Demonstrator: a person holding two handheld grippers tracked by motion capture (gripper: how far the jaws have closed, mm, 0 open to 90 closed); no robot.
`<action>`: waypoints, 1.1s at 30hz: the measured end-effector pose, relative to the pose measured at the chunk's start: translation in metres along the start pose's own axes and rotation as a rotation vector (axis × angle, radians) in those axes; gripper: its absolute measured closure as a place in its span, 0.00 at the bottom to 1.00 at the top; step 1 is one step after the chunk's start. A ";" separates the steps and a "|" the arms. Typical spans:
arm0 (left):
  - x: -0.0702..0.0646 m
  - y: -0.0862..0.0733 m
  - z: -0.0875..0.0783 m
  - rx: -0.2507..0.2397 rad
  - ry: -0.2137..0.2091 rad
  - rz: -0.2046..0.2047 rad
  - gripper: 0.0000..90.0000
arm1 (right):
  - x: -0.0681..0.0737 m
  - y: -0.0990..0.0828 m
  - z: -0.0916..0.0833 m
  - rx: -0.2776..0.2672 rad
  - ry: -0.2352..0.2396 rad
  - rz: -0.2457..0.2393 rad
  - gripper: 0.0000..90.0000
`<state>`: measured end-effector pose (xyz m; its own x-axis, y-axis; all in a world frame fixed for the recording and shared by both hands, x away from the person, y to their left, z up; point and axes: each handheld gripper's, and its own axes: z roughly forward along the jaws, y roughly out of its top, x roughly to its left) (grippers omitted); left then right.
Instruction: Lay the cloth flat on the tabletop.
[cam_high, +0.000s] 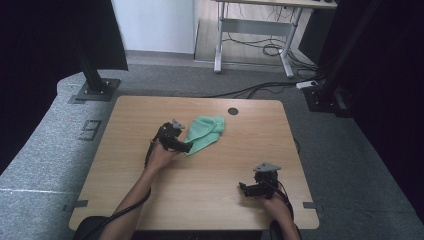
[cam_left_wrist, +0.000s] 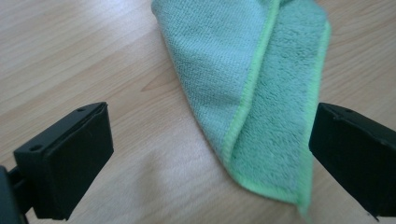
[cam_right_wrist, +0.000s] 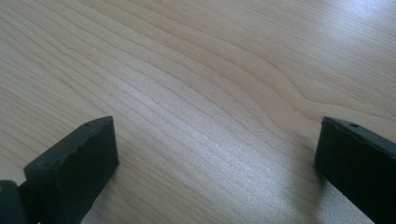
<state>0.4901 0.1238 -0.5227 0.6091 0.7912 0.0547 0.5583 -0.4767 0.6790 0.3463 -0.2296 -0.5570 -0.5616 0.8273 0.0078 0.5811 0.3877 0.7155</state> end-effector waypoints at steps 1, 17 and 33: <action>-0.001 0.000 0.003 0.009 0.011 0.007 0.00 | 0.000 0.000 0.000 0.000 0.000 0.000 0.00; -0.009 -0.013 0.015 0.039 0.037 0.031 0.02 | 0.000 0.000 0.000 0.001 0.000 0.002 0.00; -0.036 -0.043 -0.018 0.063 -0.019 0.088 0.02 | 0.000 0.000 0.000 0.001 0.000 0.002 0.00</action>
<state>0.4344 0.1229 -0.5410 0.6678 0.7379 0.0975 0.5359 -0.5676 0.6250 0.3461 -0.2295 -0.5570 -0.5604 0.8282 0.0094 0.5829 0.3863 0.7149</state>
